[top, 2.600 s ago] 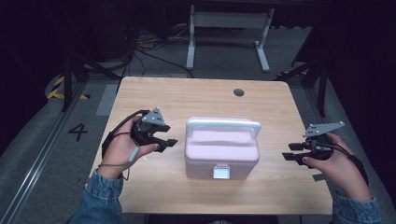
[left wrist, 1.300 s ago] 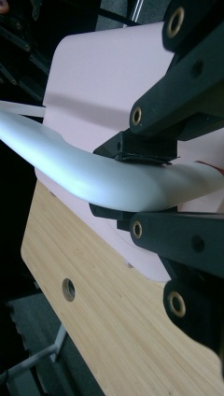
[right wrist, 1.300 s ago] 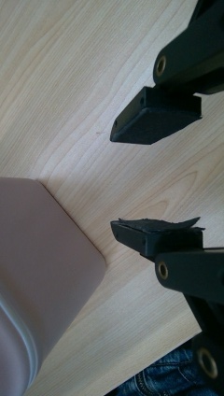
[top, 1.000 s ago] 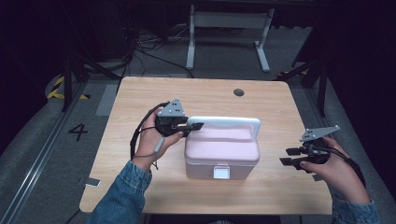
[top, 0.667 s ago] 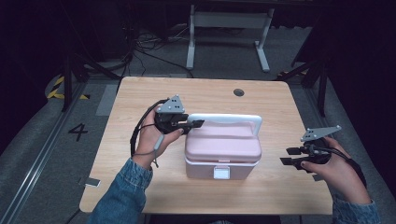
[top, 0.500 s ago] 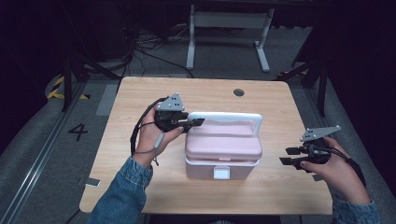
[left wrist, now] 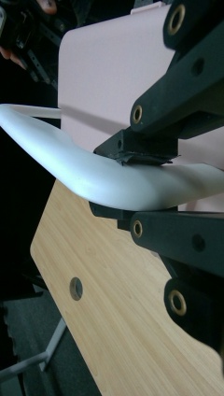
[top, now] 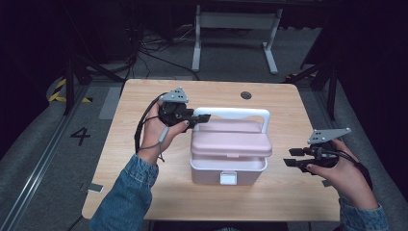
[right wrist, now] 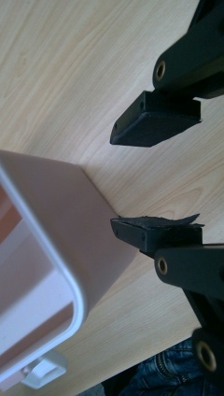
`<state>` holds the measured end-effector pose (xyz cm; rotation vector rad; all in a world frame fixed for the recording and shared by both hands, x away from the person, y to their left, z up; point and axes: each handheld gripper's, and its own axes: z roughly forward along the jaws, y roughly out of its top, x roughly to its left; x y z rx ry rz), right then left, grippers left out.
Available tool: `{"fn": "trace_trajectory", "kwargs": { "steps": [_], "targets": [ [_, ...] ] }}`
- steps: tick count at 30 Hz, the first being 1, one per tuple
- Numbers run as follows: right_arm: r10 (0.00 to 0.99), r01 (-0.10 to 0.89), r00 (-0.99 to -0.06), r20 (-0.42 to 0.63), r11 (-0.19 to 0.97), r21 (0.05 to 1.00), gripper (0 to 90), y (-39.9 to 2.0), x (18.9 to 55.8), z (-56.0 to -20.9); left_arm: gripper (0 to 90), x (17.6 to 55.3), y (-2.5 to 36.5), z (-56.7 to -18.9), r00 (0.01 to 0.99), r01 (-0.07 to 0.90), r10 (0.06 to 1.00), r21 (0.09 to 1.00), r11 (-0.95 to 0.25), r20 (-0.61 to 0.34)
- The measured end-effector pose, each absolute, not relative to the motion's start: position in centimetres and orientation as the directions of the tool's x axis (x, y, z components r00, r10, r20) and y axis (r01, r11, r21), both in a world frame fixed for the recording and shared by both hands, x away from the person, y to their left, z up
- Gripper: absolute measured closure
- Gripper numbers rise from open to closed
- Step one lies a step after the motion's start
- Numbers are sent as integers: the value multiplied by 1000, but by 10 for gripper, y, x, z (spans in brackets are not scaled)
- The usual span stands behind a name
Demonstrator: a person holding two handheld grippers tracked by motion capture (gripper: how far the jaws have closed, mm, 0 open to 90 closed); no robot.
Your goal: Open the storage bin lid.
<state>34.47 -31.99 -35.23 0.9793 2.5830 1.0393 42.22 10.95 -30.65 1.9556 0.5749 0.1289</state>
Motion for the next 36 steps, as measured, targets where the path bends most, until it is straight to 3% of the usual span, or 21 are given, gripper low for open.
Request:
{"fn": "trace_trajectory", "kwargs": {
  "steps": [5,15,36],
  "targets": [
    [607,471,-791,77,524,709,588,-309,345,-345,755,428,110,-304,843,395,493,868,-300,-214],
    [558,408,-827,66,516,753,666,-294,343,-333,753,436,106,-298,832,394,524,860,-325,-183],
    [523,322,-852,27,482,815,804,-272,346,-325,749,449,106,-294,819,429,529,849,-307,-223]
  ]
}}
